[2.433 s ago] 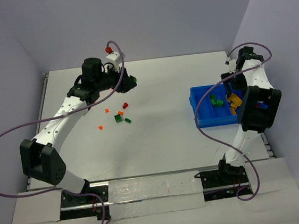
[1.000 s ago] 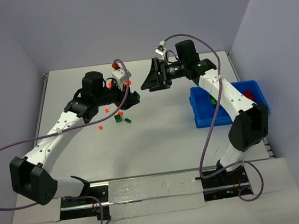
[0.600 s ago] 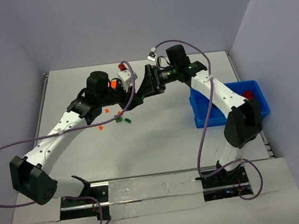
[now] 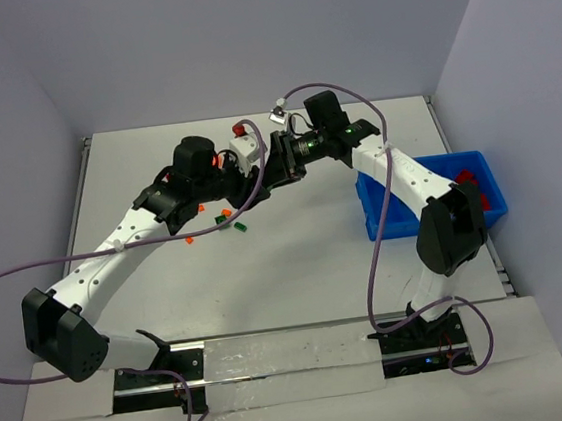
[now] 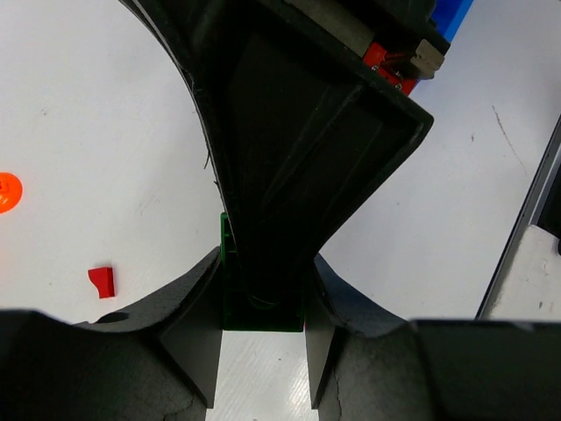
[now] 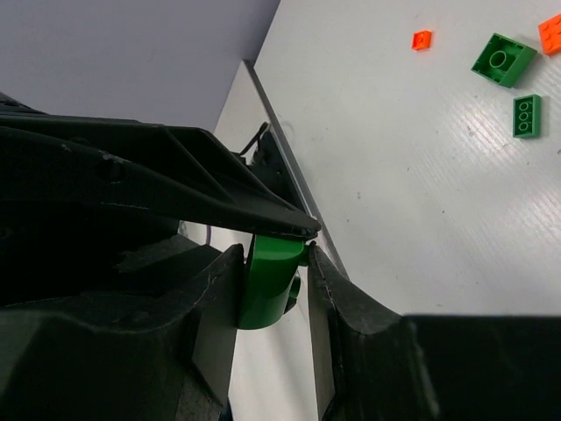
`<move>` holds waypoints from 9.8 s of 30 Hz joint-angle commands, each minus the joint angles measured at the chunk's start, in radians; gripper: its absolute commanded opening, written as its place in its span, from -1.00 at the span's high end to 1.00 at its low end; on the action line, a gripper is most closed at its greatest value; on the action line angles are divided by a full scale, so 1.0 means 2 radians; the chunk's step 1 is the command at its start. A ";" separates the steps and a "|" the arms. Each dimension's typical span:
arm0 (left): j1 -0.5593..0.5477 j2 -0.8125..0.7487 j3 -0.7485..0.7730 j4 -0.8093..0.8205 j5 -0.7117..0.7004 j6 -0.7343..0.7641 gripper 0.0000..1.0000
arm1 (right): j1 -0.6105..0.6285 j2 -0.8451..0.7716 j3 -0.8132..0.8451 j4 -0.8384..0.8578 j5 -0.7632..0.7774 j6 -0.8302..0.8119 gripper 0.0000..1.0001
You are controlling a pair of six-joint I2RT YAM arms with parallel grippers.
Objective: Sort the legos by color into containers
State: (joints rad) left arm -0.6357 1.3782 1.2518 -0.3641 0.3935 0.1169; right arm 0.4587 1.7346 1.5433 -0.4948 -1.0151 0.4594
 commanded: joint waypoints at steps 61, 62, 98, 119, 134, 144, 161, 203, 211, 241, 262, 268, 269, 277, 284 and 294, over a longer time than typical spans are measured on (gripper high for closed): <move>0.107 0.066 0.023 -0.087 -0.124 -0.024 -0.98 | -0.306 -0.024 -0.111 -0.175 0.531 -0.393 -0.42; 0.109 0.073 0.022 -0.091 -0.120 -0.017 -0.98 | -0.306 -0.025 -0.111 -0.176 0.531 -0.392 -0.54; 0.138 0.266 0.021 -0.085 -0.038 0.213 -0.25 | -0.252 -0.080 0.004 -0.270 0.365 -0.345 -0.78; 0.085 0.015 0.003 -0.079 0.099 0.116 1.00 | -0.124 -0.114 -0.110 0.013 0.009 -0.081 -1.00; -0.005 -0.035 0.011 -0.063 0.059 0.063 1.00 | -0.016 -0.073 -0.093 0.141 -0.027 0.045 -0.96; -0.010 -0.033 0.017 -0.056 0.038 0.062 1.00 | 0.005 -0.049 -0.085 0.096 -0.014 0.017 -0.44; -0.009 0.004 0.039 -0.052 -0.084 0.036 -0.63 | -0.004 -0.091 -0.090 0.044 -0.022 -0.037 1.00; 0.182 0.070 0.028 -0.055 -0.077 -0.042 -0.98 | -0.329 -0.025 -0.091 -0.186 0.497 -0.418 0.45; 0.250 0.131 0.070 -0.080 -0.065 -0.023 -0.99 | -0.327 -0.010 -0.102 -0.181 0.499 -0.409 -0.52; 0.361 0.456 0.324 -0.072 0.098 0.169 -0.23 | -0.259 -0.057 -0.029 -0.252 0.413 -0.361 -1.00; 0.361 0.458 0.296 -0.106 0.111 0.191 -0.05 | -0.259 -0.046 -0.019 -0.260 0.405 -0.362 -1.00; 0.362 0.439 0.264 -0.104 0.116 0.188 0.00 | -0.259 -0.045 -0.018 -0.260 0.400 -0.360 -1.00; 0.362 0.436 0.262 -0.104 0.117 0.187 -0.01 | -0.259 -0.046 -0.018 -0.260 0.401 -0.360 -1.00; 0.364 0.418 0.250 -0.111 0.135 0.168 -0.24 | -0.260 -0.052 -0.025 -0.259 0.400 -0.362 -1.00; 0.365 0.386 0.217 -0.128 0.152 0.169 -0.19 | -0.259 -0.055 -0.028 -0.257 0.398 -0.362 -1.00; 0.365 0.343 0.173 -0.106 0.180 0.168 0.03 | -0.259 -0.055 -0.029 -0.255 0.395 -0.361 -1.00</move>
State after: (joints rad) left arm 0.0879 2.1361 1.5993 -0.6023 0.6810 0.4492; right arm -0.0612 1.6447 1.4658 -1.0104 -0.2120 -0.2695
